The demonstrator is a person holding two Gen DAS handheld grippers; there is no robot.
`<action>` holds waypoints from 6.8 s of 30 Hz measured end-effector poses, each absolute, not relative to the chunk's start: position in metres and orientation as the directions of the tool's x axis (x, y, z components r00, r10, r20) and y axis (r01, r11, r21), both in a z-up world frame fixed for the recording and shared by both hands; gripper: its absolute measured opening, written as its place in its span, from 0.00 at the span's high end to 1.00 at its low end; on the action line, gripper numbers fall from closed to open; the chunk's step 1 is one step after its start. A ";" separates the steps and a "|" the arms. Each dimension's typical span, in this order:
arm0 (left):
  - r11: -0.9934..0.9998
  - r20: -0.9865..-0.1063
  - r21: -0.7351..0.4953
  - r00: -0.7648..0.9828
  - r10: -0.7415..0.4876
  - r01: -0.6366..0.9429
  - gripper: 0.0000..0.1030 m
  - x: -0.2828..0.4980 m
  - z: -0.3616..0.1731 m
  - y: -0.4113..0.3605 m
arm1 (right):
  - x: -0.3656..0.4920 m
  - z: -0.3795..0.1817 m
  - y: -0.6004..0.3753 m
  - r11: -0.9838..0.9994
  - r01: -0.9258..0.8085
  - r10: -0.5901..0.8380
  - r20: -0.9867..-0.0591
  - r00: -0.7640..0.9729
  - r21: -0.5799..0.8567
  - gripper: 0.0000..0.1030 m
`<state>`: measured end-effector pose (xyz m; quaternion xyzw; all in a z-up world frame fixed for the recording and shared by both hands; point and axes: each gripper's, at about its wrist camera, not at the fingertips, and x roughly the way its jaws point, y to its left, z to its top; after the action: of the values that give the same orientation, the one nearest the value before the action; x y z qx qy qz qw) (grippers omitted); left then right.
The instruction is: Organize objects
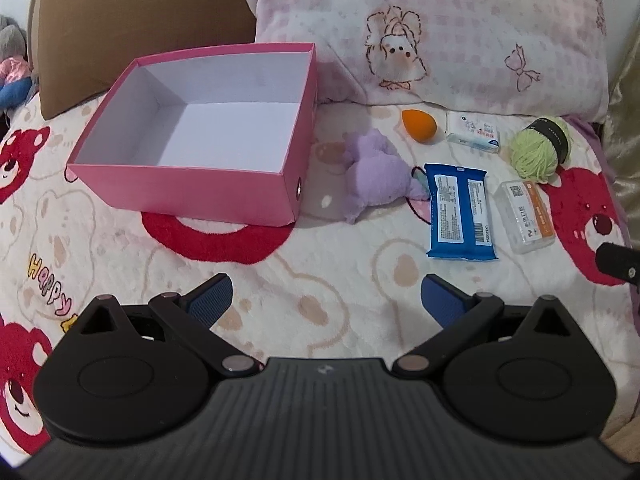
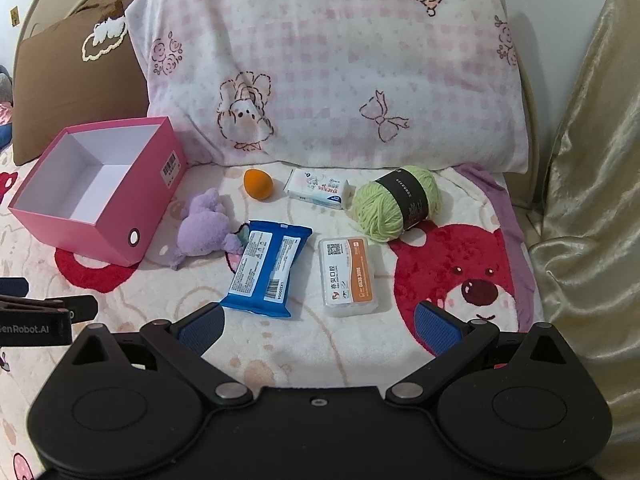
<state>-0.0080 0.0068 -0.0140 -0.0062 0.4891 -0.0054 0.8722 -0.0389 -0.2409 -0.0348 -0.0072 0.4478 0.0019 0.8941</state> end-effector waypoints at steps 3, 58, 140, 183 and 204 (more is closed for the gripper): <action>0.999 -0.851 -0.039 0.524 -0.036 0.005 0.01 -0.009 -0.014 0.008 | -0.038 -0.035 -0.241 1.000 -0.009 -0.004 -0.803 0.596 -0.011 0.01; 0.944 -0.773 -0.157 0.559 -0.301 0.291 0.03 0.072 0.004 -0.044 | 0.026 -0.085 -0.224 0.865 -0.485 0.408 -0.741 0.534 0.127 0.03; 0.899 -0.824 -0.402 0.360 -0.437 0.172 0.77 0.057 -0.106 -0.032 | -0.008 -0.165 -0.187 0.880 -0.379 0.460 -0.714 0.528 0.287 0.36; 0.957 -0.836 -0.286 0.477 -0.271 0.043 0.75 0.041 0.043 0.126 | 0.048 -0.031 -0.059 0.735 -0.508 0.666 -0.620 0.415 0.450 0.38; 0.950 -0.871 -0.301 0.431 -0.235 -0.089 0.75 0.159 -0.045 0.213 | 0.189 -0.103 0.020 0.713 -0.475 0.678 -0.679 0.280 0.516 0.40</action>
<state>0.1592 0.2134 -0.0447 -0.1527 0.5314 -0.0438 0.8321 0.1885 0.0199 -0.1029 0.1065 0.4773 0.3638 0.7928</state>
